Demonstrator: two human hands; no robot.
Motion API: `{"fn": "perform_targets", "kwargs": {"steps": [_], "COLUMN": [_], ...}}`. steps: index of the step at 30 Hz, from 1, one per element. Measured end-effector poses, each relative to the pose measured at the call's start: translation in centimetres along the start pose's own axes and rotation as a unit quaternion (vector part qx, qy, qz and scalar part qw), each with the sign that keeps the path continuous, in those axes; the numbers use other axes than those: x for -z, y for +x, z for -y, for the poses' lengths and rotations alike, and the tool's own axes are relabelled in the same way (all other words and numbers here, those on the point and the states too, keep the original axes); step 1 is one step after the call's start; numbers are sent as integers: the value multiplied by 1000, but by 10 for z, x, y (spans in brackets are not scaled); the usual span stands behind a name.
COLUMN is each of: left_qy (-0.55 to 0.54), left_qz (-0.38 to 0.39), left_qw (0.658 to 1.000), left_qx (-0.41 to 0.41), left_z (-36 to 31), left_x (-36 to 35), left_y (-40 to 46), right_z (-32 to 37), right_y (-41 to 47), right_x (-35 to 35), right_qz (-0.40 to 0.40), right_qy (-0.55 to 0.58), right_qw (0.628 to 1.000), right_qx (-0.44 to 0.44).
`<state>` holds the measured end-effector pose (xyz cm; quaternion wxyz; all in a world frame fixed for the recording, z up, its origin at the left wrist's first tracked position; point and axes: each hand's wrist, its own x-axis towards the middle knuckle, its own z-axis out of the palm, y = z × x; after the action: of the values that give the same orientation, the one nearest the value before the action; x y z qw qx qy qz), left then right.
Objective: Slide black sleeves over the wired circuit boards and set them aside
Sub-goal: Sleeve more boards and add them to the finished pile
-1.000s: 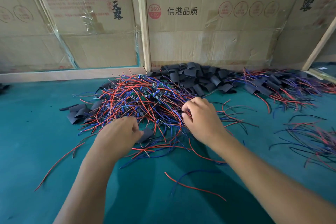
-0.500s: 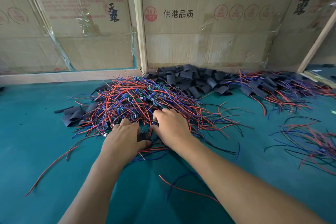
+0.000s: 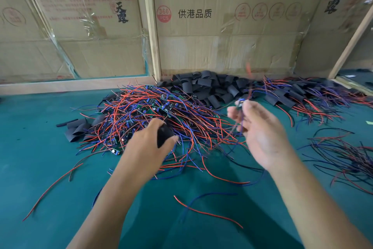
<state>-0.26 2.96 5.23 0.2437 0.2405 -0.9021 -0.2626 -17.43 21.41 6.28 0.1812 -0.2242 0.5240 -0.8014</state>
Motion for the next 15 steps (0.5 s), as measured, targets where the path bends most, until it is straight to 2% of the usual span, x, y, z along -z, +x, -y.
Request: {"fn": "perform_targets", "kwargs": {"steps": [3, 5, 10, 15], "left_qy": [-42, -54, -52, -59], "left_qz": [44, 68, 73, 54], "left_qw": [998, 995, 993, 994], "left_qx": [-28, -47, -83, -81], "left_z": [-13, -17, -15, -14], "left_x": [-18, -25, -31, -33], "left_y": [-6, -9, -9, -9], "right_z": [10, 12, 12, 15], "right_y": [2, 3, 4, 0], "right_x": [19, 22, 20, 15], "right_qz": [-23, -39, -47, -38], "right_qy": [100, 129, 127, 100], "right_qw": [995, 991, 990, 992], "right_qx": [-18, -12, 42, 71]}}
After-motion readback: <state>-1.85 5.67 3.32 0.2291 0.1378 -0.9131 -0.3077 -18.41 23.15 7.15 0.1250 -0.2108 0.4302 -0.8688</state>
